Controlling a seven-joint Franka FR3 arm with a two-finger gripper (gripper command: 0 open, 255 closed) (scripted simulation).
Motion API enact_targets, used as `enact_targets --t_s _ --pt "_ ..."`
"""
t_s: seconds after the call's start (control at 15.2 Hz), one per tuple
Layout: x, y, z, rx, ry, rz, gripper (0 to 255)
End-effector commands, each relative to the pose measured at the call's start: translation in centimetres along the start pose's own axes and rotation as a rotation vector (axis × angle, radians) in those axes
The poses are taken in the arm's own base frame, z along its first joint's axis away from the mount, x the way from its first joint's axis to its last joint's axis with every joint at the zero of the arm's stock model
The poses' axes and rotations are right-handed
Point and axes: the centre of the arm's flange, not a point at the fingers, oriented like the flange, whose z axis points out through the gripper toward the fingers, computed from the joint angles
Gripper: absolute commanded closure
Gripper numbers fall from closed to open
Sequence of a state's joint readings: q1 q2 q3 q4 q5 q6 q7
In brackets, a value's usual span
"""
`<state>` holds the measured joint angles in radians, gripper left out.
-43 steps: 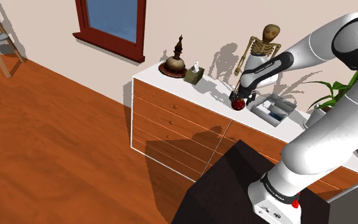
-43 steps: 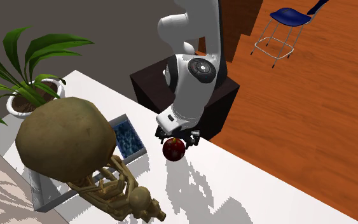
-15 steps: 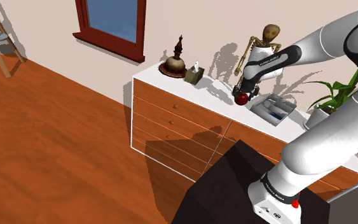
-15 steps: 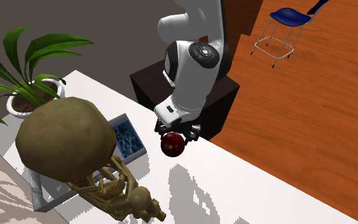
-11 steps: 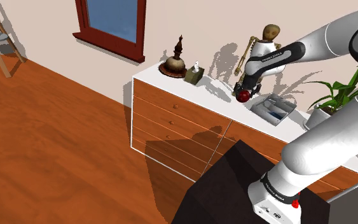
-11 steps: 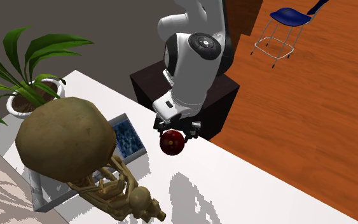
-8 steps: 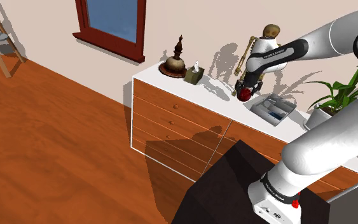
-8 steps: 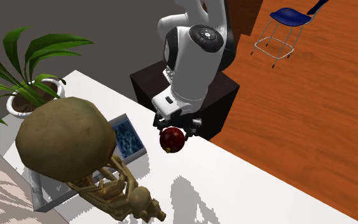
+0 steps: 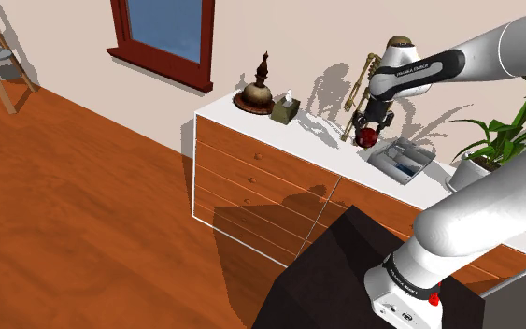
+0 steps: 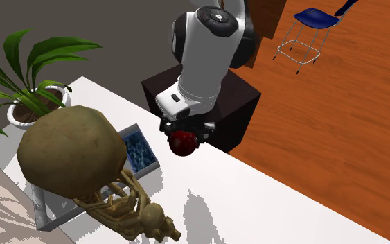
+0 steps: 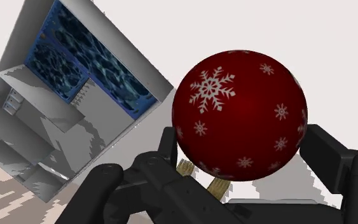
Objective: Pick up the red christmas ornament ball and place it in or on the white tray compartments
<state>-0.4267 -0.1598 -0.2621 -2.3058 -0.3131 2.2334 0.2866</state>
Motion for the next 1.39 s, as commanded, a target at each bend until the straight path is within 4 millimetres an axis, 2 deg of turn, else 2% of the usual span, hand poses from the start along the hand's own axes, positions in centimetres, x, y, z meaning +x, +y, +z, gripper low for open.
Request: enact_targets --t_s 0.0,1.32 --pt "0.4 2.3 0.3 0.0 0.0 -0.001 255" --pt "4.2 27.7 6.3 0.0 0.0 -0.001 255"
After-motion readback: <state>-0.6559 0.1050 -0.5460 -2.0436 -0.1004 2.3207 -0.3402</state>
